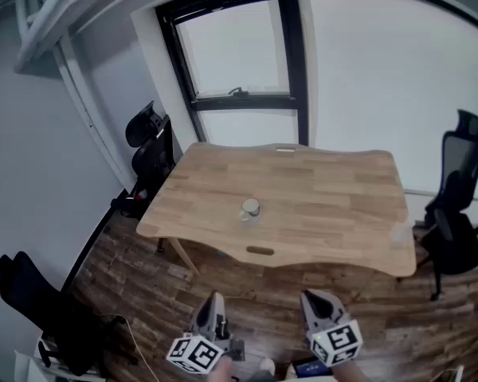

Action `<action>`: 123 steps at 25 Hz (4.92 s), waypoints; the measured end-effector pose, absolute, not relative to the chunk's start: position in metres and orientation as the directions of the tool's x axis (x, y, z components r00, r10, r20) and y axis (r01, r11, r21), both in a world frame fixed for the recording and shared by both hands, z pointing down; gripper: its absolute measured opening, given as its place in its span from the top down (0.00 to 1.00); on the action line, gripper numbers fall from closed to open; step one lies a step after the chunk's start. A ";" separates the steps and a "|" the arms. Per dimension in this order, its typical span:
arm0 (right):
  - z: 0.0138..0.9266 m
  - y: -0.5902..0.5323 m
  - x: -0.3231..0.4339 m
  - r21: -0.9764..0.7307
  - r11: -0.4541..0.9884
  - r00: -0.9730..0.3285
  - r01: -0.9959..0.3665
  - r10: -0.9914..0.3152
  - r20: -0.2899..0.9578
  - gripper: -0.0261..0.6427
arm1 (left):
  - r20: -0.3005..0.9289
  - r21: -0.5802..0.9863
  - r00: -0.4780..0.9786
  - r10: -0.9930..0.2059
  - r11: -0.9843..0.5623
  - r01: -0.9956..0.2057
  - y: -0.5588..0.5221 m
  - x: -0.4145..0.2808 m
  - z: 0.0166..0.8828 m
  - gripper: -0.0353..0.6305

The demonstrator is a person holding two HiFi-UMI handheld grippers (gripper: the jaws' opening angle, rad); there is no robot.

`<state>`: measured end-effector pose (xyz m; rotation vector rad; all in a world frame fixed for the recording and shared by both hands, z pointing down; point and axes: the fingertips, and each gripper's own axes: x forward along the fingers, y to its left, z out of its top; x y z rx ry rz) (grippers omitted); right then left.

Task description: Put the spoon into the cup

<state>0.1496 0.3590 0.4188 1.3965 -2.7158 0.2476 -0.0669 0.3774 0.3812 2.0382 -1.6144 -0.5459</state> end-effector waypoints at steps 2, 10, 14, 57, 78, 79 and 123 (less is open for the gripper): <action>0.420 0.366 0.150 -0.111 0.579 -0.590 -0.808 -0.793 0.154 0.97 | -0.006 0.592 0.224 -0.975 -0.184 -0.785 0.381 -0.067 0.382 0.94; 0.419 0.366 0.155 -0.121 0.591 -0.603 -0.798 -0.786 0.135 0.97 | -0.004 0.577 0.228 -0.974 -0.188 -0.795 0.381 -0.059 0.380 0.94; 0.422 0.355 0.159 -0.161 0.583 -0.602 -0.797 -0.790 0.120 0.97 | -0.012 0.570 0.224 -0.975 -0.191 -0.799 0.371 -0.061 0.378 0.94; 0.447 -0.042 0.020 -0.131 0.477 -0.494 -0.869 -0.819 0.292 0.97 | 0.081 0.595 0.388 -0.918 -0.268 -0.758 -0.060 -0.165 0.417 0.94; 0.474 -0.066 0.036 -0.174 0.571 -0.596 -0.803 -0.751 0.284 0.97 | 0.154 0.602 0.257 -0.954 -0.116 -0.790 -0.054 -0.163 0.453 0.94; 0.476 -0.066 0.035 -0.175 0.573 -0.598 -0.801 -0.748 0.287 0.97 | 0.157 0.604 0.255 -0.954 -0.112 -0.789 -0.054 -0.164 0.455 0.94; 0.499 -0.062 0.037 -0.198 0.565 -0.597 -0.801 -0.727 0.339 0.97 | 0.226 0.622 0.263 -0.938 -0.069 -0.780 -0.047 -0.163 0.488 0.94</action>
